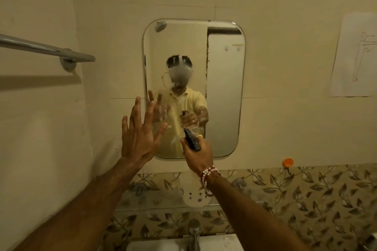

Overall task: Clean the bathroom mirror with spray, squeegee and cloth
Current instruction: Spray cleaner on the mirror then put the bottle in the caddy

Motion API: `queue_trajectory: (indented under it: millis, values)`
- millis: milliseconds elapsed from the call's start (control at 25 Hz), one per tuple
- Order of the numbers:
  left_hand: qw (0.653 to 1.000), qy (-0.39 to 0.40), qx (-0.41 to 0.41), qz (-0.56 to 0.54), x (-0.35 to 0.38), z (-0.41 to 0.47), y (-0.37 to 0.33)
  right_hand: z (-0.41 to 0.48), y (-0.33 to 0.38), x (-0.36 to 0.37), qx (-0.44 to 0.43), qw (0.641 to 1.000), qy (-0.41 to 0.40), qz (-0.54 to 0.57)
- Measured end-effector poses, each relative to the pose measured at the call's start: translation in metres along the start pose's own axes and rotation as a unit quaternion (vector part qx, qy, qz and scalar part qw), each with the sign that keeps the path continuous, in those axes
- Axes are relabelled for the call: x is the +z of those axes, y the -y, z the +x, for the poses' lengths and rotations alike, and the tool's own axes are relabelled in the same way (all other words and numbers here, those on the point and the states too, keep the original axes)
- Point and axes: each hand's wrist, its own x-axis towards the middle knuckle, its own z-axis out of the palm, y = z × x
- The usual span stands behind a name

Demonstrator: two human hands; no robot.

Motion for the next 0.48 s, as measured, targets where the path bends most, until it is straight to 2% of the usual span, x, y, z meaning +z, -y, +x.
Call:
queue_trajectory:
  millis: [120,320,480]
  values:
    - [1.000,0.005,-0.002,-0.003,0.005,-0.005,0.002,0.000,-0.009,-0.017,0.021,0.999,-0.037,0.017]
    - [0.999,0.014,0.013,-0.032,0.021,-0.013,-0.021,0.008,-0.023,-0.071,0.048,0.986,-0.154,0.036]
    - [0.998,0.030,0.018,-0.045,0.030,-0.021,-0.037,0.008,-0.039,-0.094,0.075,0.975,-0.208,0.004]
